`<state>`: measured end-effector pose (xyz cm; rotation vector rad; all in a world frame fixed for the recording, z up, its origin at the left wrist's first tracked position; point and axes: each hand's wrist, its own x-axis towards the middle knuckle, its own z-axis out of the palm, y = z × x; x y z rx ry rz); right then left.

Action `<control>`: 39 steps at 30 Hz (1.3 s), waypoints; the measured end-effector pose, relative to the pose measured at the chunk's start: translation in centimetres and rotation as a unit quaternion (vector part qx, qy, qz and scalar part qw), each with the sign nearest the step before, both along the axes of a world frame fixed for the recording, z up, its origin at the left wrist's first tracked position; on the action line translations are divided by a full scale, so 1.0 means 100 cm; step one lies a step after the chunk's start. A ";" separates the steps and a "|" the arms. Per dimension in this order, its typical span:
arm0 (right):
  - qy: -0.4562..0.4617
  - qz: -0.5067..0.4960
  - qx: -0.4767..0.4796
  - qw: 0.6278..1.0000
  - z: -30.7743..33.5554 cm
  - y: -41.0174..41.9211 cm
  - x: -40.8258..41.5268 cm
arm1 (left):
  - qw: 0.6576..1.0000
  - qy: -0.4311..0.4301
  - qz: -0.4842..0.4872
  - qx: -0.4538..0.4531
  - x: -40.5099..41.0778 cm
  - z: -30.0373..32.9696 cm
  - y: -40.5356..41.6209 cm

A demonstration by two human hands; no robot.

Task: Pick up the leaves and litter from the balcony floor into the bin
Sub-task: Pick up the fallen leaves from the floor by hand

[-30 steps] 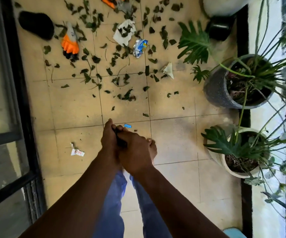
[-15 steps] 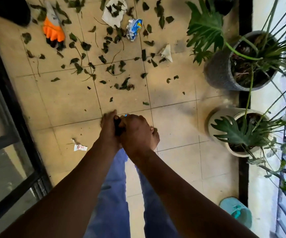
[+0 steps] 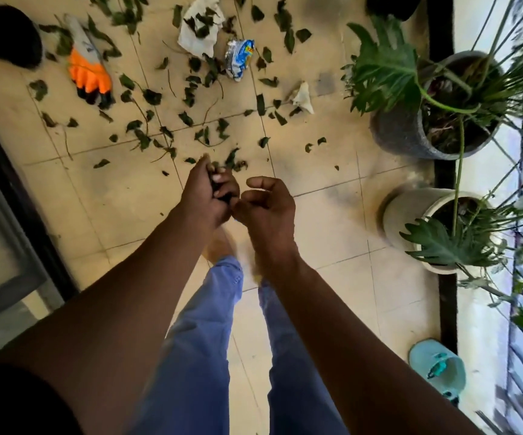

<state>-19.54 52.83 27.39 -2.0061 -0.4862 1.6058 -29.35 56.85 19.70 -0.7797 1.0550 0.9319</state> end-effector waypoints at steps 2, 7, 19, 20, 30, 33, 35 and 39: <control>0.016 -0.016 -0.011 1.000 -0.004 -0.004 0.004 | 1.000 0.003 0.009 0.001 0.002 0.002 0.004; -0.107 0.079 -0.028 0.991 -0.053 -0.030 0.038 | 1.000 -0.024 0.000 -0.005 0.012 -0.001 -0.009; -0.381 0.258 -0.096 0.883 -0.251 0.025 0.227 | 0.981 0.033 -0.185 0.036 0.030 -0.113 -0.011; -0.398 0.250 -0.092 0.878 -0.268 0.033 0.241 | 0.980 0.040 -0.190 0.034 0.030 -0.128 -0.010; -0.457 0.358 -0.028 0.814 -0.400 0.080 0.313 | 0.983 0.048 -0.176 -0.003 0.070 -0.245 -0.034; -0.428 0.403 -0.015 0.809 -0.404 0.089 0.324 | 0.978 0.070 -0.196 -0.033 0.084 -0.250 -0.038; -0.407 0.400 0.008 0.821 -0.402 0.098 0.331 | 0.970 0.085 -0.223 -0.053 0.093 -0.249 -0.039; -0.400 0.392 0.132 0.818 -0.395 0.125 0.318 | 0.959 0.117 -0.251 -0.066 0.101 -0.246 -0.024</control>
